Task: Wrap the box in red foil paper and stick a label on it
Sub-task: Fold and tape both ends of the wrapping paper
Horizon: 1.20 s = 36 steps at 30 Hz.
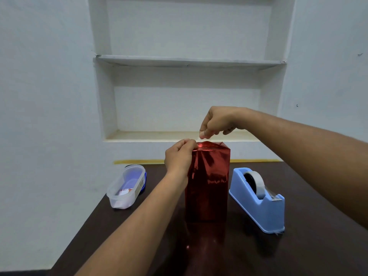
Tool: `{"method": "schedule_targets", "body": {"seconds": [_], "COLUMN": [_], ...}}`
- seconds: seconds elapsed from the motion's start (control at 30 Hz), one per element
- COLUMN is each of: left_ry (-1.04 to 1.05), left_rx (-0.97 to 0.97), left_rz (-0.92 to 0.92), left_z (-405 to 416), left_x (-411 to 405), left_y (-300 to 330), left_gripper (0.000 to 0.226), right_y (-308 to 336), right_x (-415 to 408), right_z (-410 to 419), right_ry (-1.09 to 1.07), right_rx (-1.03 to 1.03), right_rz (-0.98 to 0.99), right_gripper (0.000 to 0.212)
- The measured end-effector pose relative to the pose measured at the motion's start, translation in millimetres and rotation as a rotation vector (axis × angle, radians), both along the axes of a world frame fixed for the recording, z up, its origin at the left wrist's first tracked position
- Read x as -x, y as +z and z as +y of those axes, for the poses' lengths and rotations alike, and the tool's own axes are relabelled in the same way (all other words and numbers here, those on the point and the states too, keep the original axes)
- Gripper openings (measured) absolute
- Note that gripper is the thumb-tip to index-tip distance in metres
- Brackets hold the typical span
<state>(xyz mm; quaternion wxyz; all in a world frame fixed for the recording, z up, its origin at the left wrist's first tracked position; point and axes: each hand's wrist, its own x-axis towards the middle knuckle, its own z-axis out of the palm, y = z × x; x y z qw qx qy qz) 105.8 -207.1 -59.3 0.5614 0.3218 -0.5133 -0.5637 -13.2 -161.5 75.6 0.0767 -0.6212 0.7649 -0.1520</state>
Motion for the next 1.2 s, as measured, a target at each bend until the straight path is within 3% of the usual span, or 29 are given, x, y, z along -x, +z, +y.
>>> {"method": "schedule_targets", "body": {"seconds": [0.37,0.67,0.8,0.93,1.1,1.2], "left_ry": [0.002,-0.038,-0.037,-0.053,-0.071,-0.115], "left_rx": [0.018,-0.002,-0.012,0.007,-0.074,-0.165], "left_rz": [0.005,0.035,0.042,0.043,0.023,0.000], "left_z": [-1.0,-3.8,-5.4,-6.8,-6.1,-4.8], "left_x": [0.0,1.9,1.5,0.7,-2.4,-4.2], "left_y": [-1.3,-2.3,-3.0,-3.7,3.1,11.2], "left_gripper": [0.016,0.034,0.028,0.031,0.014,0.008], "right_y": [-16.2,-21.0,-19.6,-26.9,-61.6,-74.1], "right_x": [6.7,5.6,3.5,5.6,13.4,18.9], "right_z": [-13.4,-11.5,-10.3,-9.3,-19.1,-22.9], "right_ry": [-0.009,0.000,-0.095,-0.206,-0.319,-0.255], "right_rx": [0.019,0.110,0.095,0.045,0.039,0.134], "right_rz": [0.042,0.165,0.166,-0.188,-0.838,-1.052], "right_gripper": [0.007,0.008,0.044,0.059,0.027,0.026]}}
